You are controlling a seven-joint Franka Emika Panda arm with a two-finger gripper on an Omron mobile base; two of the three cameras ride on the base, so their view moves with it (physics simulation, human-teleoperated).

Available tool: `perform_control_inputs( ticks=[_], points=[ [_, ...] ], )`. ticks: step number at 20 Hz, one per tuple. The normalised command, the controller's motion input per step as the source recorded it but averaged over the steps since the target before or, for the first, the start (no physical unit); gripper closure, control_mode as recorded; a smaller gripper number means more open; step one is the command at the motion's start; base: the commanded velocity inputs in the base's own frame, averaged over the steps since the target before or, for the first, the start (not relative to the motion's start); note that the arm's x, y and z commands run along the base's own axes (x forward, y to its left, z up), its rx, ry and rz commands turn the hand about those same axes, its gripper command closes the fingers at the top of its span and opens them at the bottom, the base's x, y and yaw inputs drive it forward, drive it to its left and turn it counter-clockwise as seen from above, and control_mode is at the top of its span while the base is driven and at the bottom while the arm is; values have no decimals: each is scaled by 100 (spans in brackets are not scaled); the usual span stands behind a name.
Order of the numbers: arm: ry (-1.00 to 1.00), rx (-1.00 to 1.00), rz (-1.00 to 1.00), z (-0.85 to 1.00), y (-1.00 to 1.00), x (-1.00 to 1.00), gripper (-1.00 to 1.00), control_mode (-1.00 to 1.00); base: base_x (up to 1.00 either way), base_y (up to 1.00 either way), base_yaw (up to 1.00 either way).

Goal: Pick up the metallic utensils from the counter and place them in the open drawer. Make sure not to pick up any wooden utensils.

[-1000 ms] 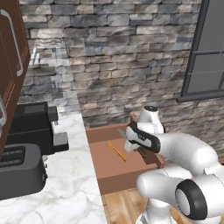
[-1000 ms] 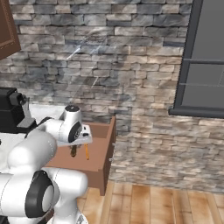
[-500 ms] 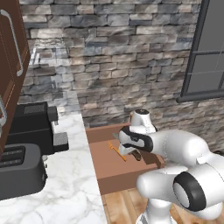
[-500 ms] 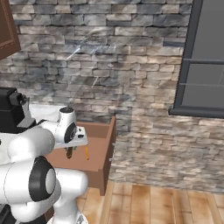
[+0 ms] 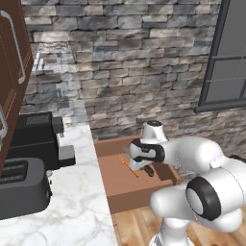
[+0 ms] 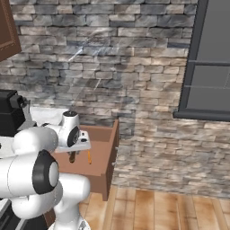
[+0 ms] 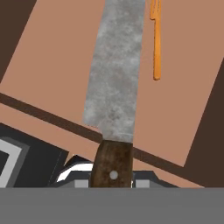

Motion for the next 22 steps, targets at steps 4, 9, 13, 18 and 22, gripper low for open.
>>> perform_control_inputs(
  ticks=[4,9,13,18,22],
  points=[
    [3,0,0,-14,0,17,100,-100,0,0,0],
    [2,0,0,-19,0,19,100,-100,0,0,0],
    [1,0,0,-22,0,23,100,-100,0,0,0],
    [2,0,0,-23,0,28,100,-100,0,0,0],
    [1,0,0,-20,0,32,100,-100,0,0,0]
  ],
)
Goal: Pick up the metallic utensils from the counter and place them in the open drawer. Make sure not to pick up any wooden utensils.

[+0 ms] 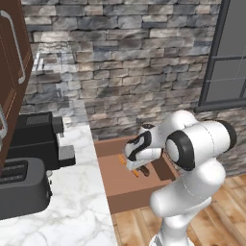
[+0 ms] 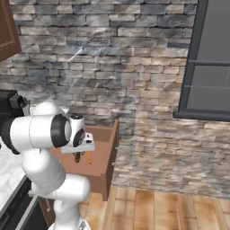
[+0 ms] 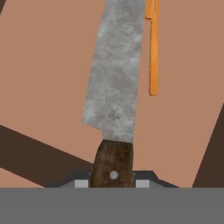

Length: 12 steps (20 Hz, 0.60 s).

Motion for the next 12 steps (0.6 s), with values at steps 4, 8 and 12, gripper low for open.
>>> perform_control_inputs(
  ticks=[4,8,12],
  points=[
    [1,0,0,-21,0,31,100,-100,0,0,0],
    [1,0,0,-22,0,26,100,-100,0,0,0],
    [0,0,0,-24,0,20,100,-100,0,0,0]
  ],
)
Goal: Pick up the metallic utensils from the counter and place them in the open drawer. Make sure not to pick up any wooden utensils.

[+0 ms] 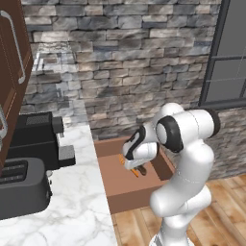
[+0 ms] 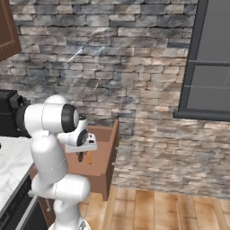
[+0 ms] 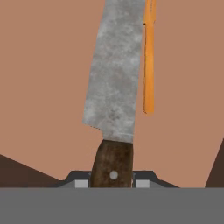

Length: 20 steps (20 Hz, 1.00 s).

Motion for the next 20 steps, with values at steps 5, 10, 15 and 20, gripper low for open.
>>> perform_control_inputs(
  ticks=[5,10,15,20],
  points=[
    [1,0,0,-21,0,20,100,-100,0,0,0],
    [1,0,0,-19,0,31,100,-100,0,0,0],
    [1,0,0,-22,0,40,100,-100,0,0,0],
    [0,-1,0,-32,0,33,100,-100,0,0,0]
  ],
)
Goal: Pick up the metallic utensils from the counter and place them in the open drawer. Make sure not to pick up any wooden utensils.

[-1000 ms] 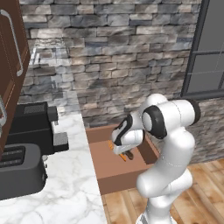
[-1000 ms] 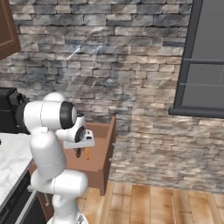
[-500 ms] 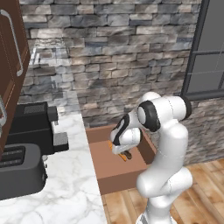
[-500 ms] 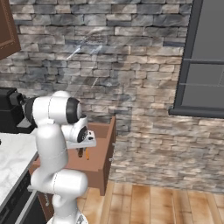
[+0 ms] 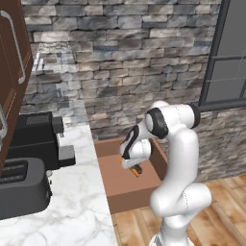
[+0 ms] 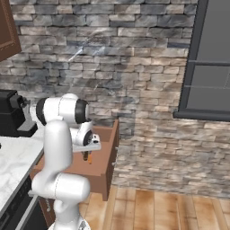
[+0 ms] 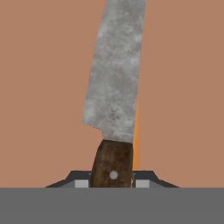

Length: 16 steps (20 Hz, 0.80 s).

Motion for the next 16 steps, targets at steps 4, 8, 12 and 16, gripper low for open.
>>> perform_control_inputs(
  ticks=[4,8,12,16],
  points=[
    [1,-2,0,-38,0,19,100,-100,0,0,0],
    [0,-3,0,-38,0,17,100,-100,0,0,0],
    [0,-4,0,-10,1,3,-100,-100,0,0,0],
    [0,0,-1,23,0,-6,-100,-100,0,0,0]
  ],
)
